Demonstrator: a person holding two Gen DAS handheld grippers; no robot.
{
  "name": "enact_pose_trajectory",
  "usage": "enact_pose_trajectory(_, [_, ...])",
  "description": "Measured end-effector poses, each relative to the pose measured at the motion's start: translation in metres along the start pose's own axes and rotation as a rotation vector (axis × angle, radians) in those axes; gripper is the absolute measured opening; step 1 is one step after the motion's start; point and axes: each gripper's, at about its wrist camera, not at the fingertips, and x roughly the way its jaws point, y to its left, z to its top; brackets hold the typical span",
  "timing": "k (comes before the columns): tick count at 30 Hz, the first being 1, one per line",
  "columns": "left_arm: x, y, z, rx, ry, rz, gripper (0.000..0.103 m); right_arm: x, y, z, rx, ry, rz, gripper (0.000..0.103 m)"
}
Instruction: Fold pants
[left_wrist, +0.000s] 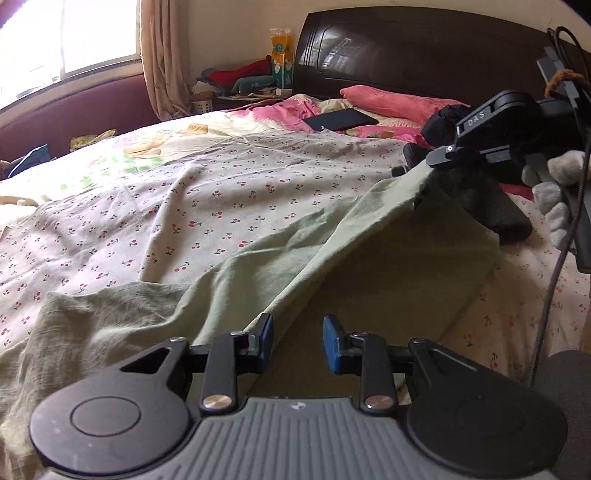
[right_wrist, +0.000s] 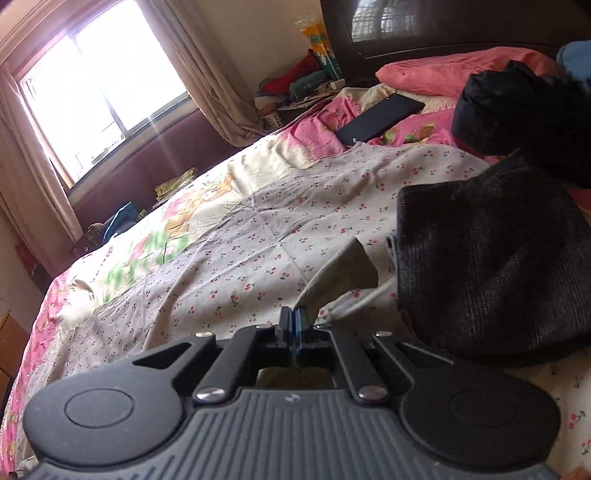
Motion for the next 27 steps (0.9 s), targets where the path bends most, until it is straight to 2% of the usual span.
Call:
enact_pose_trajectory(2, [0.005, -0.007, -0.003, 0.013, 0.023, -0.012, 0.043, -0.011, -0.026, -0.015, 0.053, -0.001, -0.028, 0.001])
enact_pose_trajectory(5, [0.01, -0.02, -0.006, 0.058, 0.048, -0.027, 0.043, -0.004, -0.056, -0.032, 0.114, 0.044, -0.078, 0.001])
enact_pose_trajectory(8, [0.013, -0.032, -0.005, 0.134, 0.045, -0.003, 0.043, 0.007, -0.078, -0.043, 0.184, 0.068, -0.07, 0.002])
enact_pose_trajectory(9, [0.013, -0.035, -0.005, 0.161, 0.038, 0.003, 0.043, 0.009, -0.081, -0.043, 0.202, 0.067, -0.059, 0.008])
enact_pose_trajectory(11, [0.017, -0.04, -0.004, 0.2, 0.037, 0.017, 0.044, 0.012, -0.087, -0.041, 0.242, 0.058, -0.018, 0.009])
enact_pose_trajectory(14, [0.025, -0.045, -0.005, 0.238, 0.043, 0.028, 0.044, 0.018, -0.089, -0.033, 0.243, 0.036, 0.007, 0.011])
enact_pose_trajectory(16, [0.027, -0.046, -0.006, 0.238, 0.05, 0.015, 0.044, 0.025, -0.09, -0.029, 0.243, 0.032, 0.005, 0.019])
enact_pose_trajectory(17, [0.028, -0.047, -0.006, 0.238, 0.05, 0.009, 0.044, 0.03, -0.089, -0.027, 0.246, 0.042, 0.005, 0.019])
enact_pose_trajectory(18, [0.029, -0.049, -0.007, 0.24, 0.05, 0.004, 0.045, 0.034, -0.088, -0.024, 0.247, 0.05, 0.012, 0.017])
enact_pose_trajectory(19, [0.03, -0.051, -0.007, 0.245, 0.048, 0.005, 0.045, 0.035, -0.085, -0.022, 0.246, 0.054, 0.024, 0.008])
enact_pose_trajectory(20, [0.03, -0.055, -0.007, 0.259, 0.041, 0.015, 0.046, 0.034, -0.08, -0.019, 0.238, 0.053, 0.034, 0.003])
enact_pose_trajectory(25, [0.033, -0.065, -0.002, 0.322, -0.001, 0.068, 0.051, 0.012, -0.059, 0.014, 0.244, -0.026, 0.139, 0.003])
enact_pose_trajectory(26, [0.033, -0.065, 0.0, 0.331, -0.002, 0.085, 0.05, 0.005, -0.057, 0.02, 0.252, -0.04, 0.163, 0.003])
enact_pose_trajectory(27, [0.032, -0.065, 0.002, 0.335, -0.006, 0.097, 0.04, -0.002, -0.057, 0.025, 0.261, -0.055, 0.181, 0.003])
